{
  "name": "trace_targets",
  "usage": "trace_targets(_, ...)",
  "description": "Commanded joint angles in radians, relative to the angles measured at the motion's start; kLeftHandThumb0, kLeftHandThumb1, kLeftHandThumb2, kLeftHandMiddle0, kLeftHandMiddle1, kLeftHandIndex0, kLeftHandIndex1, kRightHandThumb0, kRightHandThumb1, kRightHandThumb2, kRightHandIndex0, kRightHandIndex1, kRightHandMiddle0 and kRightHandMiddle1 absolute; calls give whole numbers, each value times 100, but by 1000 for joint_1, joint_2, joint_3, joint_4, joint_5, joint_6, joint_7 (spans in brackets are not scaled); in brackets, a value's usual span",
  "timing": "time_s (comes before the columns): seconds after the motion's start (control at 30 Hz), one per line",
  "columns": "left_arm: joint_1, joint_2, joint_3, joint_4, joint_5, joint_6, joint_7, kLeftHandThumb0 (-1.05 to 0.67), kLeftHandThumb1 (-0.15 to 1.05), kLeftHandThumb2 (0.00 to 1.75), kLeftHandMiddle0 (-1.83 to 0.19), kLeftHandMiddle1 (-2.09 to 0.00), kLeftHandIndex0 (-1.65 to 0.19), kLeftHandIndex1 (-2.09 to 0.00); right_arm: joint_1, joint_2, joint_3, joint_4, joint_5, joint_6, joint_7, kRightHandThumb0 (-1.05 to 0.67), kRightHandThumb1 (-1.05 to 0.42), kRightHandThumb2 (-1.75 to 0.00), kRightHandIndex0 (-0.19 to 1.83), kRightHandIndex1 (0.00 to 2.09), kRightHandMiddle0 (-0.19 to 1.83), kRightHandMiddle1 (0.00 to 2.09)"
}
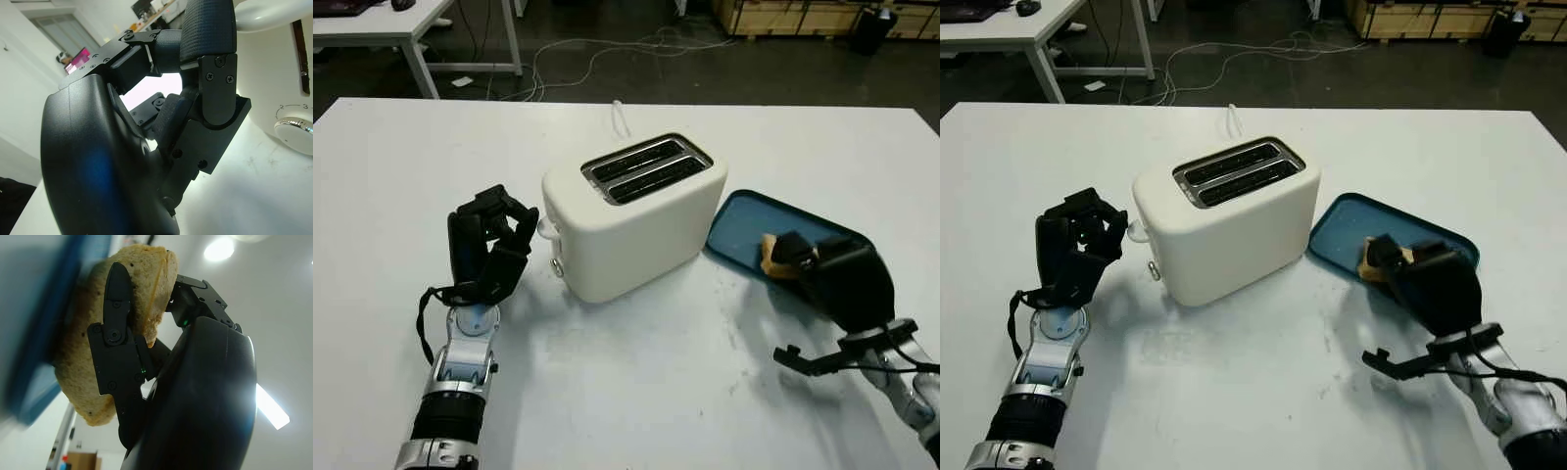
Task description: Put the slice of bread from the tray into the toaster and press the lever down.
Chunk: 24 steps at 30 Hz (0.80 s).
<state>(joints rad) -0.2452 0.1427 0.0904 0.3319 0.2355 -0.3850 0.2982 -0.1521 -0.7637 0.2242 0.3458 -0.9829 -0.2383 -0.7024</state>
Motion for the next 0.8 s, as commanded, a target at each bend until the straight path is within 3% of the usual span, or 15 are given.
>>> trace_targets(0.0,-1,-2,0,-10,-3,2,4,-96,78,53,-133,-148,-109,-144,-23,-13,-19,-3,46,-20,48,-37,-92,-35,95,175,50,175)
trace_targets(0.43,0,3,2,-4,-26,-5,-8,-98,78,53,-132,-147,-107,-142,-92,-47,-105,-78,147,-22,310,-39,-92,-39,106,175,56,175)
trace_targets(0.57,1,0,0,-13,-14,11,2,-98,78,52,-131,-147,-108,-143,-218,-64,-168,-3,308,-147,381,-38,-92,-35,98,175,57,175)
trace_targets(0.67,2,-1,0,-12,-14,8,5,-97,78,53,-132,-148,-108,-143,-352,-78,-194,69,443,-233,504,-36,-92,-30,79,175,50,175)
trace_targets(0.77,6,0,1,-10,-17,2,1,-96,78,53,-132,-148,-107,-143,-504,-82,-202,150,556,-261,659,-35,-92,-26,78,175,55,172)
